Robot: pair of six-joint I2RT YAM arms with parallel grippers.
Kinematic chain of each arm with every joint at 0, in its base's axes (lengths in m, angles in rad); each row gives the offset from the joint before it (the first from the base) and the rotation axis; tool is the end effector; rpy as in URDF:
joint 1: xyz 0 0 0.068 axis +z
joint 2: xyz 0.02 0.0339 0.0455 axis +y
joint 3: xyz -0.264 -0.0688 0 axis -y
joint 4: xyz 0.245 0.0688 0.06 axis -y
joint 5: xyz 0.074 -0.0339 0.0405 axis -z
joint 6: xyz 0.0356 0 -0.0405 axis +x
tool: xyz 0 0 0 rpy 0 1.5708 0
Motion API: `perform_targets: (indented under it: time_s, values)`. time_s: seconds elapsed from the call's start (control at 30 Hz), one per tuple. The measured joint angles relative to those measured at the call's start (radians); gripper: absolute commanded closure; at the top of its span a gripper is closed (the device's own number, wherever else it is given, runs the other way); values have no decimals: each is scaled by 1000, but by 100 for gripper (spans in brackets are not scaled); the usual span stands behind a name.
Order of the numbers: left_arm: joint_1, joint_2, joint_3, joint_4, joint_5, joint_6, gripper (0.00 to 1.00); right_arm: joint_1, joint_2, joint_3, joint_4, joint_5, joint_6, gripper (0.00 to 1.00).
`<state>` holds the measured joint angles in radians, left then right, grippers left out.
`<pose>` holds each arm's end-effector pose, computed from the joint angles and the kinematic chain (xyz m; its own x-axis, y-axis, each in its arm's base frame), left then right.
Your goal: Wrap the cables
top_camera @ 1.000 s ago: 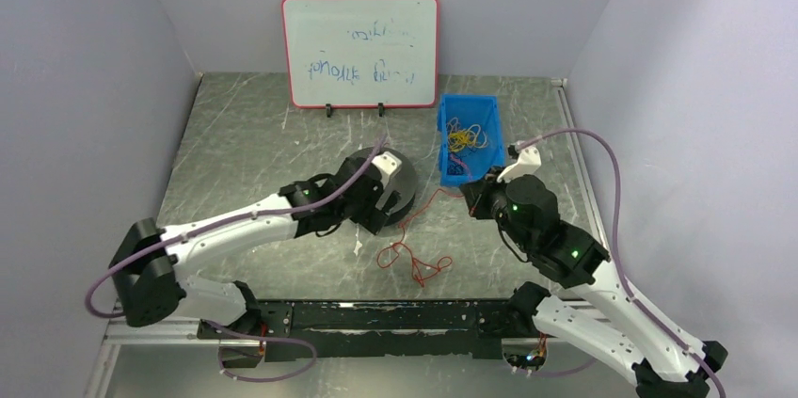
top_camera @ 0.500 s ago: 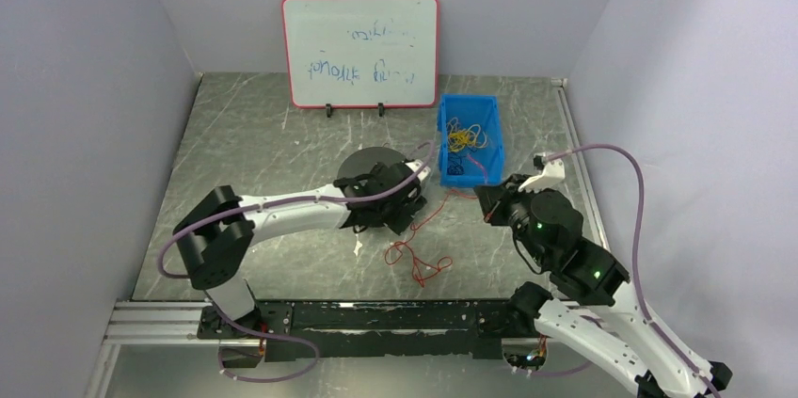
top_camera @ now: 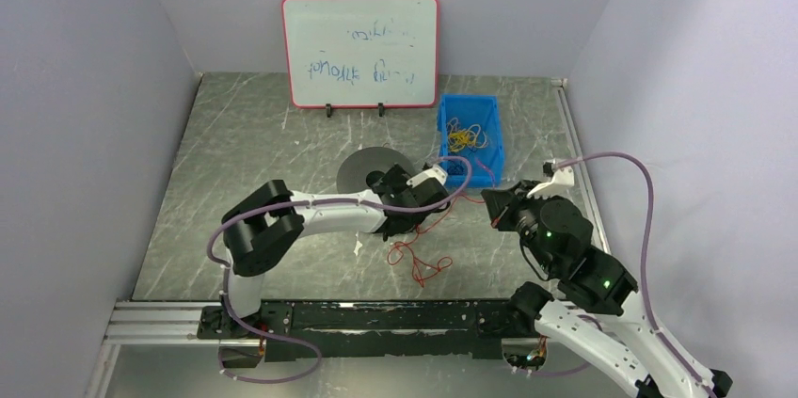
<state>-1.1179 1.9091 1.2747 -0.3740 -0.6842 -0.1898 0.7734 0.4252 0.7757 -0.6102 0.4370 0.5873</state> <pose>0.1929 -0.3450 0.1797 -0.4672 0.6259 -0.6245 0.4696 0.7741 0.4245 0.0761 0.0533 0.3356 -0.3415 0.3682 -0.8647 -0.1814 0.8769 0.4451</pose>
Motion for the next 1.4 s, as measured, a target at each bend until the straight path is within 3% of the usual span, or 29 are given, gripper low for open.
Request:
perform_targets:
  time_s: [0.43, 0.8, 1.0, 1.17, 1.33, 1.4]
  values:
    - [-82, 111, 98, -28, -277, -14, 23, 0, -29, -8, -11, 1, 0, 100]
    - [-95, 165, 127, -23, -345, 31, 40, 0, -42, -8, -43, 1, 1, 100]
    - [-95, 167, 124, -6, -361, 56, 59, 0, -44, -7, -54, 0, 3, 100]
    - [-95, 154, 88, 39, -381, 108, 65, 0, -44, -7, -55, 0, 3, 100]
    - [-94, 130, 52, 69, -402, 143, 80, 0, -44, 5, -61, 1, 3, 100]
    - [-93, 118, 45, 73, -410, 154, 80, 0, -44, 12, -62, 1, 3, 100]
